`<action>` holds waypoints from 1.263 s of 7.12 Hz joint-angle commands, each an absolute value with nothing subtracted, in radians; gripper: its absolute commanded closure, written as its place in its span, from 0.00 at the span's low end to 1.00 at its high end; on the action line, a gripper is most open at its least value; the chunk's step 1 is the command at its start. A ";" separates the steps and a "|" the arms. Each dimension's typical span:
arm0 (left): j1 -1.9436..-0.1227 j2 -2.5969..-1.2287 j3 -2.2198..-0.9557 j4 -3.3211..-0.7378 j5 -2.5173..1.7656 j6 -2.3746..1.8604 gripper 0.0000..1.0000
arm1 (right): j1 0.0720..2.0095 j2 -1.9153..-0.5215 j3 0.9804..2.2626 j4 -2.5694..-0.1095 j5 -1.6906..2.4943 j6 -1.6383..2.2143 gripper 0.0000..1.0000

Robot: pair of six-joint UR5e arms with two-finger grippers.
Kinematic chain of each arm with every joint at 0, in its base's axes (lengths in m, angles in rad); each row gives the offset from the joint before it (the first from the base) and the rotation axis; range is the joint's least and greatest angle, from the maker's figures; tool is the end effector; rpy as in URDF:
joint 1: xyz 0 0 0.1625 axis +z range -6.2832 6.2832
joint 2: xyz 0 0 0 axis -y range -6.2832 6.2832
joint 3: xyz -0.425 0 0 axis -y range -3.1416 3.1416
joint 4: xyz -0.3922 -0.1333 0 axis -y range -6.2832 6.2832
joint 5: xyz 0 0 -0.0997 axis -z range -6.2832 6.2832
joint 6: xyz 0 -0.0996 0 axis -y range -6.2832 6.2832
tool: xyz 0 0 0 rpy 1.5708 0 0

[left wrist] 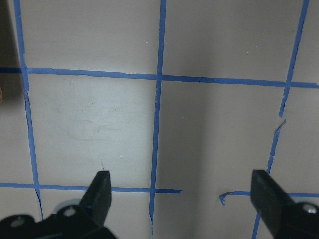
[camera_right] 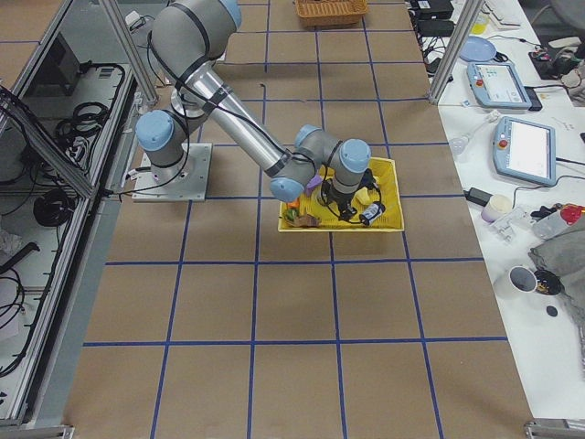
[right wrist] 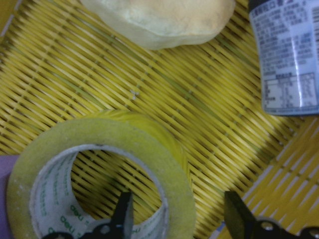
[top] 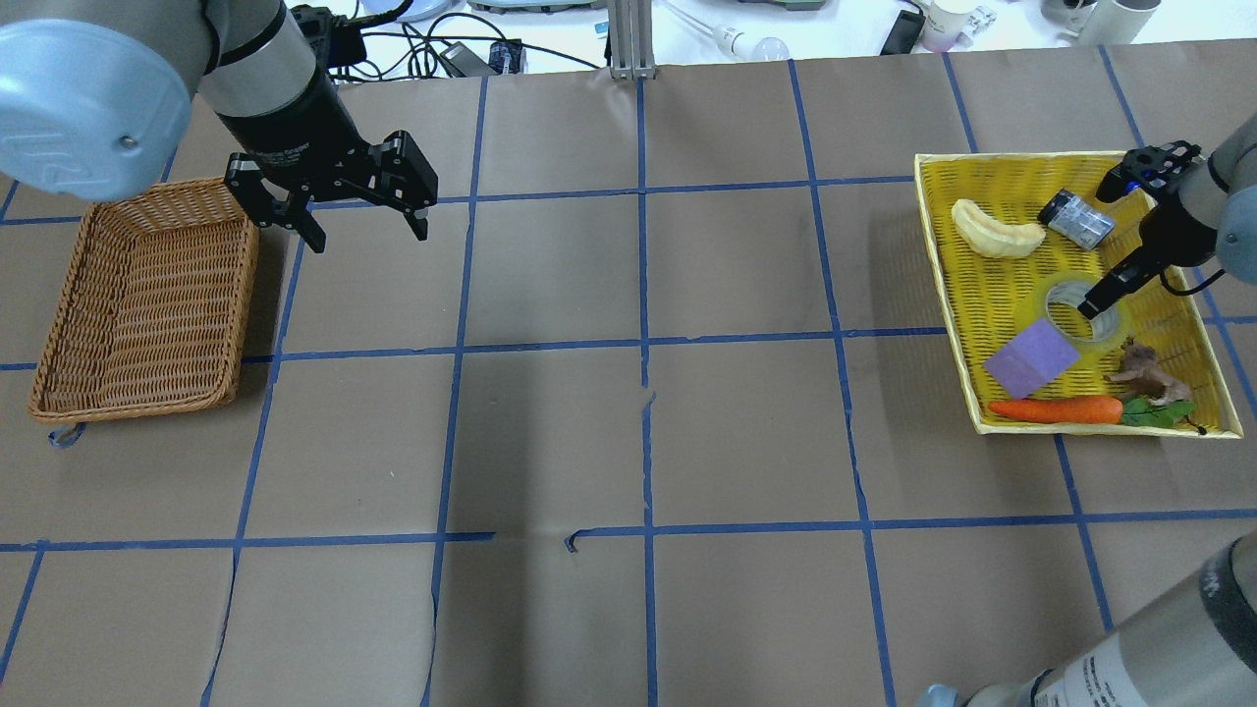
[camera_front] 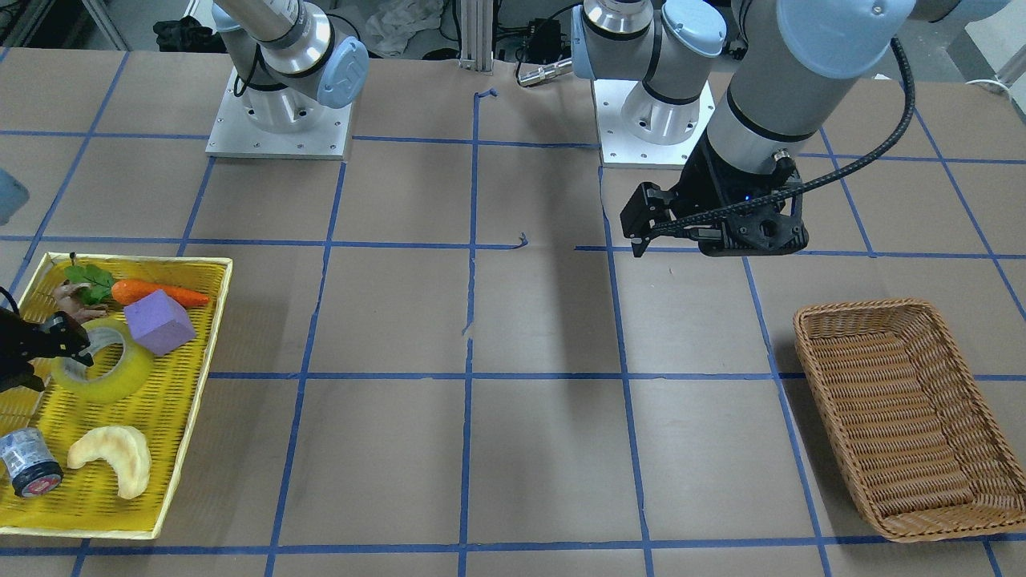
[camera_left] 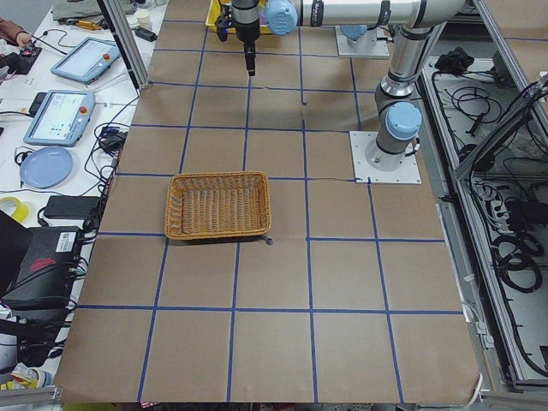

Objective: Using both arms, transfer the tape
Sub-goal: 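Move the right gripper over the tape roll in the yellow basket and lower, then close the right gripper on the tape roll and lift it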

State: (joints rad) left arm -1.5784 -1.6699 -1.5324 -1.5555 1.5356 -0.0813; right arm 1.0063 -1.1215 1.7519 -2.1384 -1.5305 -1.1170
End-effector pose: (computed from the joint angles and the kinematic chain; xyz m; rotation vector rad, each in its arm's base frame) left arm -0.1408 -0.5276 0.4577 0.1157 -3.1054 -0.0729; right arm -0.2021 -0.5759 0.2086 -0.8349 2.9521 0.0182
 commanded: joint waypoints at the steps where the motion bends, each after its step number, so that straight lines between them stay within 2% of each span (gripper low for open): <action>1: -1.578 -1.671 -1.532 -1.555 1.534 -0.081 0.00 | 1.006 -1.124 1.753 -2.137 -1.534 -1.108 1.00; 3: -1.578 -1.671 -1.532 -1.555 1.532 -0.081 0.00 | 1.020 -1.156 1.705 -2.119 -1.537 -1.095 1.00; 5: -1.578 -1.671 -1.532 -1.555 1.534 -0.081 0.00 | 1.087 -1.193 1.573 -1.995 -1.537 -1.066 1.00; 7: -1.578 -1.671 -1.532 -1.555 1.534 -0.081 0.00 | 1.234 -1.186 1.488 -1.915 -1.578 -0.888 1.00; 9: -1.578 -1.671 -1.532 -1.555 1.534 -0.081 0.00 | 1.426 -1.169 1.483 -1.917 -1.576 -0.522 1.00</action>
